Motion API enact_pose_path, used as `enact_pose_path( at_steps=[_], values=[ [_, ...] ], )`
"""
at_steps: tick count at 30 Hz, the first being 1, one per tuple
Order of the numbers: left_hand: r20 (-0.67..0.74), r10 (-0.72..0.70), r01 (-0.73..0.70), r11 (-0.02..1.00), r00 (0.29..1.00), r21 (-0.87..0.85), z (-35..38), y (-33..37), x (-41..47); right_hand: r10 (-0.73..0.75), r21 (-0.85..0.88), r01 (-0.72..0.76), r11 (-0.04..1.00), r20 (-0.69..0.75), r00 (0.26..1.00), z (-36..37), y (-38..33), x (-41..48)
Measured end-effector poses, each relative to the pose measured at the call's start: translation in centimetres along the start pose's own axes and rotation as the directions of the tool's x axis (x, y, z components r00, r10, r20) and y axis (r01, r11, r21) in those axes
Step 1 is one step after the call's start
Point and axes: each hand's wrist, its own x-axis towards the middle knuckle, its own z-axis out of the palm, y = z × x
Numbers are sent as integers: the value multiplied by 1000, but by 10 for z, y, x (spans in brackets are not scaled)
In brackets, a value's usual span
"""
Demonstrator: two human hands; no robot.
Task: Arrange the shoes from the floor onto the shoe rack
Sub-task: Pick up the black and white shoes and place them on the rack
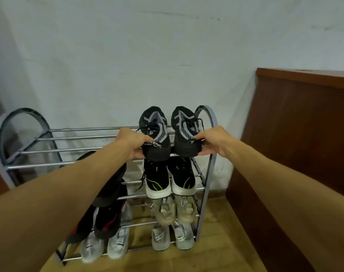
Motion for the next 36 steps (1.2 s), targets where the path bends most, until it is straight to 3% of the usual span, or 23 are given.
enact_pose_path(
  at_steps=[5,9,17,26,30,36],
  values=[
    [49,-73,69,994,996,79,6,-5,20,-15,-68,11,998,-52,999,7,6,24],
    [46,-39,32,991,998,128,1,-11,16,-49,-154,32,987,-108,993,14,11,18],
    [-33,197,-180,944,980,278,3,-20,-63,-100,-301,77,950,-64,993,19,12,-49],
    [247,152,-256,842,957,474,7,-61,-195,34,-404,-22,915,24,999,-26,65,-166],
    [326,155,-297,843,932,449,19,-80,-250,80,-475,-39,879,66,995,-49,107,-210],
    [523,60,-409,701,850,584,75,-138,-288,239,-497,-170,851,78,968,-78,209,-257]
  ],
)
